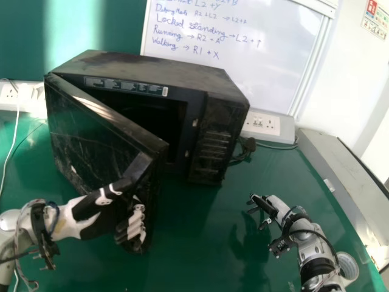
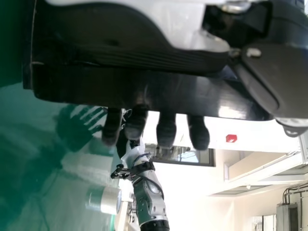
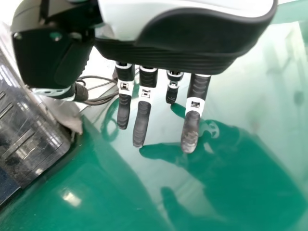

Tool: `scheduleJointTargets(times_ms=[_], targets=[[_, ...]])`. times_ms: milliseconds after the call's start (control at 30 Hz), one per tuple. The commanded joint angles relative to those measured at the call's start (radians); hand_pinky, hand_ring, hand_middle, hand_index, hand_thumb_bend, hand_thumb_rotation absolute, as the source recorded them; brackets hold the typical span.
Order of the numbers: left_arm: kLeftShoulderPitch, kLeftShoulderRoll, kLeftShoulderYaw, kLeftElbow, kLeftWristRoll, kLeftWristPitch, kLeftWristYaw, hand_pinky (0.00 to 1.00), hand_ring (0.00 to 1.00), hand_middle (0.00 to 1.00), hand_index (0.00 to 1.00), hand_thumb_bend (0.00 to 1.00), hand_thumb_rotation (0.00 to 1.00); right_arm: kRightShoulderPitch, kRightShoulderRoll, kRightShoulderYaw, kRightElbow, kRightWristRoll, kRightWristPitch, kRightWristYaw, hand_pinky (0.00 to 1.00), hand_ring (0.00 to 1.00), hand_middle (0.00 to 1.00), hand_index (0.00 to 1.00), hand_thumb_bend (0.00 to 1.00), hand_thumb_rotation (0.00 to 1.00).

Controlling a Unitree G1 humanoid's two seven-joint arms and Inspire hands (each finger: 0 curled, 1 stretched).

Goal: Open the door of oven

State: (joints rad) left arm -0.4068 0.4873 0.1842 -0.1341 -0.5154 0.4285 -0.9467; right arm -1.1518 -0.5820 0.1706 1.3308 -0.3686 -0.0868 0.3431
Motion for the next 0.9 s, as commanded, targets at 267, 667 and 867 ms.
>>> scheduleJointTargets(times_ms=[267,667,867], targets=[[-0.040,0.077,0.333,-0.086,-0.111,0.031,0.240,0.00,0.00,0.03,0.05,0.84,0.85,0.043,-0.008,0.007,0.026,-0.015,0.026,0.014,0.46,0.50,0.59,0.74,0.56,0.88],[-0.037,0.171,0.445,-0.096,-0.165,0.106,0.210,0.00,0.00,0.03,0.05,0.73,0.75,0.045,-0.010,0.009,0.025,-0.018,0.020,0.006,0.41,0.50,0.61,0.74,0.55,0.87],[-0.032,0.210,0.437,-0.027,-0.187,0.101,0.137,0.00,0.00,0.03,0.05,0.72,0.72,0.044,-0.009,0.007,0.024,-0.017,0.025,0.003,0.41,0.49,0.61,0.73,0.55,0.87]])
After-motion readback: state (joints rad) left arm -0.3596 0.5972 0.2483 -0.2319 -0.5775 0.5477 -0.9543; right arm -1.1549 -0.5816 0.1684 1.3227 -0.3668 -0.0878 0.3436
